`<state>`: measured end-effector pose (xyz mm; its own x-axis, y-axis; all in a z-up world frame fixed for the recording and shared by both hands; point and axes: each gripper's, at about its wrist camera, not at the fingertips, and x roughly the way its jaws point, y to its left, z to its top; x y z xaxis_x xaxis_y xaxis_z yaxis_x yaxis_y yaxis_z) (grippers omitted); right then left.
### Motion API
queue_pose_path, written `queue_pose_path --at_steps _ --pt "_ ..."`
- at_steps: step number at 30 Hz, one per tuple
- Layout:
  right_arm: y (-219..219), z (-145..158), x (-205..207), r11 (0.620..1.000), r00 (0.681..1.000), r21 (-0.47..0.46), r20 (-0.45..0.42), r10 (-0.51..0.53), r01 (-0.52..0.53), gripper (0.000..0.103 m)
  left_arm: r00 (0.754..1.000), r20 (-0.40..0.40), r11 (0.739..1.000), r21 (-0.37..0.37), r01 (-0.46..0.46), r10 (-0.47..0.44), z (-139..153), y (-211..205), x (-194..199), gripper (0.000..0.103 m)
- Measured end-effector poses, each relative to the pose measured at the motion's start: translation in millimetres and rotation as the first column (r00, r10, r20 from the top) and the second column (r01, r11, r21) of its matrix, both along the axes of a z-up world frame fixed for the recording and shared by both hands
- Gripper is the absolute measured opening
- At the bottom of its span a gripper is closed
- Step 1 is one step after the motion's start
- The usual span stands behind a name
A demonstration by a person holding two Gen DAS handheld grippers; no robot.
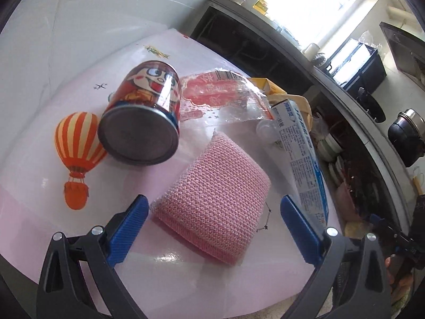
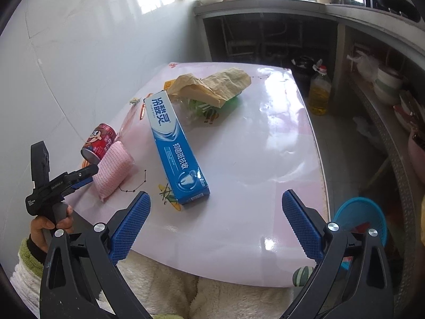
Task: Collect trash
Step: 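Grasp the pink knit sponge with the left tool while the right tool grasps the blue toothpaste box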
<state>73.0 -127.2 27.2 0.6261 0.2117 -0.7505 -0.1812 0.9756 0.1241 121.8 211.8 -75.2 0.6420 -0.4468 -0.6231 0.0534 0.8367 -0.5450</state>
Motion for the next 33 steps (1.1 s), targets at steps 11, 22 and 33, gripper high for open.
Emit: queue_pose_path --at_steps 11,22,33 --pt "1 -8 7 1.000 0.999 0.023 -0.042 0.007 -0.006 0.095 0.962 0.049 0.963 0.054 0.265 -0.267 22 -55 -31 0.097" --pt "-4 -14 11 0.999 0.998 0.050 -0.062 0.012 -0.009 0.095 0.988 0.040 0.949 0.287 0.133 -0.150 35 -55 -27 0.097" --pt "-14 -14 14 0.996 0.998 0.088 -0.065 0.023 -0.017 0.095 0.986 -0.028 0.869 0.470 0.158 -0.164 22 -91 28 0.097"
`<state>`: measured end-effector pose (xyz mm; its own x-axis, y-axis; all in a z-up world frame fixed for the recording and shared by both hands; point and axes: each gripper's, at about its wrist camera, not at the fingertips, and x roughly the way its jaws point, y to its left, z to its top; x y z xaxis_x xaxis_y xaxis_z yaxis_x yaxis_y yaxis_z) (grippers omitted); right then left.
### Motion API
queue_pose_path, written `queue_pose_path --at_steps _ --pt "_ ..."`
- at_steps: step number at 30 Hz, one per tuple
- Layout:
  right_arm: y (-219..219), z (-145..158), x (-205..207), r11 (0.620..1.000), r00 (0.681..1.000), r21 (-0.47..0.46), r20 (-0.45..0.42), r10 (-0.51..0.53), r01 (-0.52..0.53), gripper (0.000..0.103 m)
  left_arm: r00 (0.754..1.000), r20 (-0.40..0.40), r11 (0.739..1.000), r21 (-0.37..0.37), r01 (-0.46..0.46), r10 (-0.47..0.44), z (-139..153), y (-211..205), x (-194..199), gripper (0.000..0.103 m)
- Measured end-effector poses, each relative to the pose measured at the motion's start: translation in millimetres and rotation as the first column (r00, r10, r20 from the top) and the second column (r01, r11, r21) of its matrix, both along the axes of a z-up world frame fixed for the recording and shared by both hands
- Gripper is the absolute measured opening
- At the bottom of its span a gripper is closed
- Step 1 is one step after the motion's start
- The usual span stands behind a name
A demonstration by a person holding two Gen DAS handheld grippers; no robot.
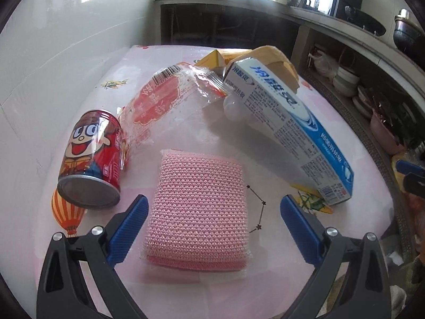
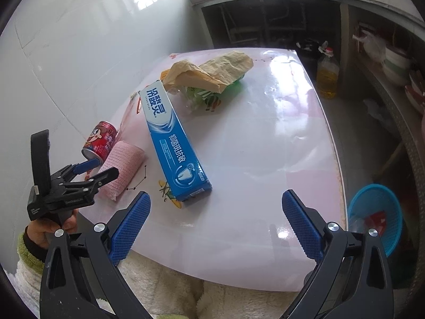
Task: Collect trash
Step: 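Grasp the pink knit sponge with the left tool while the right tool grasps the blue toothpaste box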
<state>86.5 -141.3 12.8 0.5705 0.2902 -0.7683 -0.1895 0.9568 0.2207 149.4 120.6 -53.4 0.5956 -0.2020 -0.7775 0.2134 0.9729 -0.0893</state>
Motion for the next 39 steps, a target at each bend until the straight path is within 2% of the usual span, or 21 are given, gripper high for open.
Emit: queue_pose_path --at_steps 6,9,11,14,17,20,22,23,26,31,37,39 --pt "15 3 33 0.990 0.991 0.051 0.003 0.131 -0.131 0.095 0.999 -0.033 0.997 0.074 -0.021 0.024 -9 -11 14 0.097" --pt "33 -1 59 0.975 0.978 0.087 -0.013 0.207 -0.206 0.095 0.999 -0.037 0.996 0.077 -0.036 0.039 -7 -11 15 0.097" --pt "50 -5 78 0.966 0.968 0.080 -0.018 0.248 -0.246 0.095 0.998 -0.041 0.997 0.064 -0.042 0.044 -5 -12 14 0.097" --pt "73 -13 98 0.956 0.956 0.020 -0.024 0.293 -0.293 0.093 0.998 -0.046 0.996 0.073 -0.048 0.051 -5 -14 14 0.097" --pt "89 -23 111 0.949 0.950 -0.038 -0.043 0.310 -0.312 0.084 0.997 -0.052 0.996 0.073 -0.050 0.054 -5 -15 12 0.097" --pt "97 -31 118 0.946 0.948 -0.075 -0.067 0.311 -0.316 0.066 0.997 -0.058 0.996 0.067 -0.056 0.059 -5 -14 9 0.097" --pt "98 -33 119 0.944 0.943 -0.049 -0.078 0.323 -0.327 0.051 0.996 -0.065 0.997 0.060 -0.058 0.062 -6 -13 6 0.097" --pt "99 -34 118 0.942 0.941 -0.036 -0.081 0.329 -0.332 0.046 0.996 -0.066 0.997 0.056 -0.062 0.065 -6 -12 5 0.097" --pt "101 -32 111 0.941 0.943 -0.067 -0.070 0.326 -0.330 0.046 0.995 -0.069 0.997 0.043 -0.066 0.069 -7 -10 0 0.097" --pt "86 -20 89 0.945 0.945 -0.041 -0.058 0.322 -0.325 0.045 0.994 -0.076 0.997 0.010 -0.078 0.078 -8 -5 -3 0.097" --pt "55 -11 57 0.962 0.960 -0.027 -0.069 0.271 -0.273 0.045 0.993 -0.083 0.996 -0.019 -0.083 0.081 -10 -5 -8 0.083" --pt "39 -9 46 0.971 0.969 -0.018 -0.074 0.236 -0.238 0.045 0.993 -0.084 0.996 -0.032 -0.084 0.081 -9 -6 -11 0.082"
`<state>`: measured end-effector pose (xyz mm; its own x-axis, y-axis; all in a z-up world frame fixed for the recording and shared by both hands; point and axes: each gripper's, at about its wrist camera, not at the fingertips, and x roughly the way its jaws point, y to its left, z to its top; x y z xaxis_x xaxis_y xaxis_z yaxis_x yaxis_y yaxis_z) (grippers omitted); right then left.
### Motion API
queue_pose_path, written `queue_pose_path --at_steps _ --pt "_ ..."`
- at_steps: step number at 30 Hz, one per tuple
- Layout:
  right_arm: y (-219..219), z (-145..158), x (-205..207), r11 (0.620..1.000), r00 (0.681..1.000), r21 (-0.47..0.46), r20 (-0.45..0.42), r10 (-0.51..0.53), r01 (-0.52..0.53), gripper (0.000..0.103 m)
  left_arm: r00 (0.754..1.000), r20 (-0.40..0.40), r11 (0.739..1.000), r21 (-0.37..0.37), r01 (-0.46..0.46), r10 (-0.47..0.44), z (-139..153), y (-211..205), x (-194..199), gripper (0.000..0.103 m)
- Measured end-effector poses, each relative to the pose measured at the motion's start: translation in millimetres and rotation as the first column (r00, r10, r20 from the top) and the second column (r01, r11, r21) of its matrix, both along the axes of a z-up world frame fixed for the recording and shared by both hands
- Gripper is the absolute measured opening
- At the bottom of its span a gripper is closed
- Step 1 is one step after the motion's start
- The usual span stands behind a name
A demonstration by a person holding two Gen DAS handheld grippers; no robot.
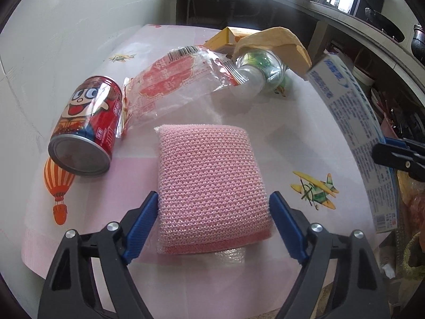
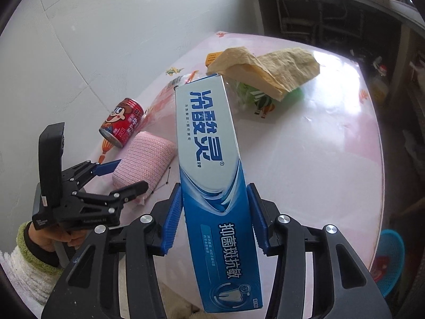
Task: Collect trash
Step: 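Grasp the pink knit sponge with the left tool while the right tool grasps the blue toothpaste box, then lift the pink sponge with the left tool while the right tool lifts the toothpaste box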
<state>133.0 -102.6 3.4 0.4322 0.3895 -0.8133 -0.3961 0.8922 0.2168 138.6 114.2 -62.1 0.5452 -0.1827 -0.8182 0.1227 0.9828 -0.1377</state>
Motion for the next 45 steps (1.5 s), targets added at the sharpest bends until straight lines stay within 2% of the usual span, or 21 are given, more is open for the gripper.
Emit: queue_pose_path --at_steps 4,10,13,14,16,28,34,39,45 --pt "-39 -2 -17 0.993 0.993 0.027 -0.017 -0.114 0.115 0.045 0.999 0.004 0.999 -0.023 0.036 -0.036 2 -13 -12 0.080" --pt "-76 -17 -33 0.966 0.965 0.036 -0.076 -0.252 0.255 0.045 0.993 -0.015 0.990 -0.071 0.120 -0.121 6 -46 -40 0.080" --pt "-78 -23 -36 0.959 0.957 0.029 -0.084 -0.279 0.283 0.045 0.986 -0.026 0.984 -0.067 0.165 -0.167 9 -61 -47 0.088" --pt "-75 -24 -36 0.957 0.955 0.019 -0.079 -0.286 0.288 0.046 0.984 -0.022 0.983 -0.060 0.173 -0.175 9 -64 -47 0.092" --pt "-73 -27 -35 0.954 0.952 0.009 -0.075 -0.297 0.299 0.046 0.985 -0.004 0.984 -0.033 0.174 -0.174 11 -69 -45 0.094" --pt "-73 -33 -34 0.949 0.947 -0.013 -0.067 -0.314 0.314 0.046 0.992 -0.034 0.991 0.033 0.127 -0.126 -1 -73 -18 0.095" --pt "-75 -31 -36 0.948 0.945 -0.013 -0.062 -0.320 0.319 0.050 0.993 -0.044 0.994 0.021 0.109 -0.108 -5 -70 -17 0.095" --pt "-74 -34 -37 0.952 0.949 -0.007 -0.079 -0.305 0.305 0.058 0.994 -0.037 0.993 0.047 0.108 -0.106 -9 -73 -18 0.091" --pt "-73 -37 -38 0.950 0.947 -0.032 -0.075 -0.313 0.311 0.058 0.994 -0.027 0.992 0.057 0.111 -0.110 -7 -76 -18 0.083"
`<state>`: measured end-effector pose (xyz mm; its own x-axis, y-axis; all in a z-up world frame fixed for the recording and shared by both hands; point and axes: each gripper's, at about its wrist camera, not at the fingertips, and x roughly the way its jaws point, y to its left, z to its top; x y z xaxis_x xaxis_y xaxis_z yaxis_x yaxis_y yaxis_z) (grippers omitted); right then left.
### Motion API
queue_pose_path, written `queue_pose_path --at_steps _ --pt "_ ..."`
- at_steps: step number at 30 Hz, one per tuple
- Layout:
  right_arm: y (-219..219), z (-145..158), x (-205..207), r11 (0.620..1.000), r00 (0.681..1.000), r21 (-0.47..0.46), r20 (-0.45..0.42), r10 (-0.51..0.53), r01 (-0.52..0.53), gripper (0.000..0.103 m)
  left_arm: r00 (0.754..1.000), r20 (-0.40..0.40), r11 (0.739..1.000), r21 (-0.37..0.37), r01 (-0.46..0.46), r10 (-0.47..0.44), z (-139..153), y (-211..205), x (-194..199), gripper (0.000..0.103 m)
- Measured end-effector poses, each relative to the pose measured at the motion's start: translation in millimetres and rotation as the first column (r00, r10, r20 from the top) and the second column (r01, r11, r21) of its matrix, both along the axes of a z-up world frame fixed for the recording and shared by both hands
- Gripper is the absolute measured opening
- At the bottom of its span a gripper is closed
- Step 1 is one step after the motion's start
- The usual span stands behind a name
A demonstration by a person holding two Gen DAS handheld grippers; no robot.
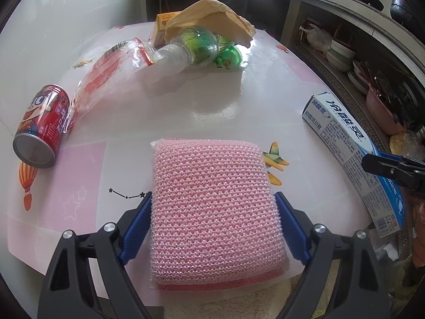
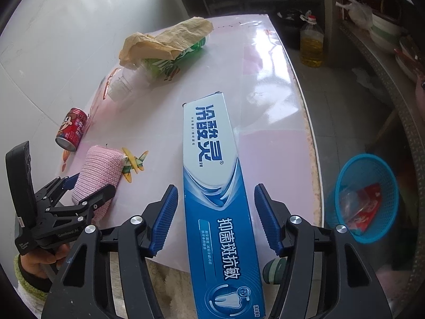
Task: Collect trash
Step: 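Lift the pink sponge with the left tool while the right tool lifts the toothpaste box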
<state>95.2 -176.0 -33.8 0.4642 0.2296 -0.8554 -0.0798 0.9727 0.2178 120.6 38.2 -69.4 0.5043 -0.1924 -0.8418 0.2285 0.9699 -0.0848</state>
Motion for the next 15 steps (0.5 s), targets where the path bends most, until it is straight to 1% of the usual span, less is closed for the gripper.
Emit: queue_pose_path --at_steps 8,13,15 --pt "3.4 -6.9 2.8 1.000 1.000 -0.003 -0.018 -0.010 0.010 0.057 1.000 0.006 0.999 -0.040 -0.001 0.001 1.1 4.2 1.4 0.082" --pt "3.3 -9.5 0.2 1.000 1.000 -0.010 -0.016 -0.019 0.019 0.049 1.000 0.007 0.999 -0.041 -0.002 0.002 1.3 4.8 1.4 0.081" --pt "2.5 -8.7 -0.3 1.000 1.000 -0.008 -0.014 -0.018 0.018 0.048 1.000 0.009 0.999 -0.045 -0.008 0.008 1.8 6.1 0.8 0.081"
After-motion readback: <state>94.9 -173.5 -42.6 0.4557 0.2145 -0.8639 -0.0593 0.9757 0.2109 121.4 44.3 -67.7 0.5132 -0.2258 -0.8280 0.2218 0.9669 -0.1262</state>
